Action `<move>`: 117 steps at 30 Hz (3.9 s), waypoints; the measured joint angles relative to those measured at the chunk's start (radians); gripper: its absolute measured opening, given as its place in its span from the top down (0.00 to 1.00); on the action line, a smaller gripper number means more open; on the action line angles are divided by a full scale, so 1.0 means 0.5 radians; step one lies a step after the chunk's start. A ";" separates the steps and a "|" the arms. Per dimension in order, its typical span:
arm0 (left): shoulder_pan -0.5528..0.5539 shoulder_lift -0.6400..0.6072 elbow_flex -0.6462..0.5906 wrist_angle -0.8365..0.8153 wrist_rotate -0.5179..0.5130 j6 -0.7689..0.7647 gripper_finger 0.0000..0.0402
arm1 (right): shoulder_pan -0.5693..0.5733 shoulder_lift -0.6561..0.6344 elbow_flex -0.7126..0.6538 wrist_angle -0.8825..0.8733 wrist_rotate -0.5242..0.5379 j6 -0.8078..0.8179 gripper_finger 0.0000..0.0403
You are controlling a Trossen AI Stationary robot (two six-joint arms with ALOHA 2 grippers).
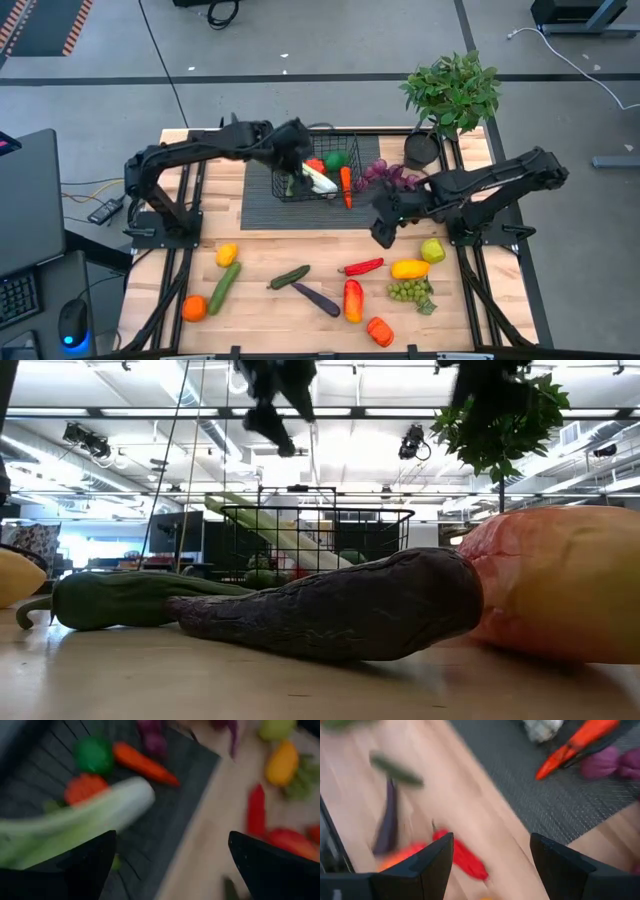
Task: Build produce basket
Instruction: Put the red chili pepper into the wire basket, then put the green chili pepper into the wire basket
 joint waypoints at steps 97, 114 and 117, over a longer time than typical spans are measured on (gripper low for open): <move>-1.479 -0.321 0.083 -0.297 -0.773 -2.173 0.03 | -0.788 0.632 0.721 0.425 -0.208 -1.743 0.98; -1.231 -0.238 -0.036 -0.366 -0.549 -1.625 0.03 | -1.214 0.629 0.753 0.324 -0.597 -1.535 0.56; -1.236 -0.230 -0.211 -0.350 -0.411 -1.491 0.03 | -1.187 0.594 0.752 0.188 -0.598 -1.373 0.41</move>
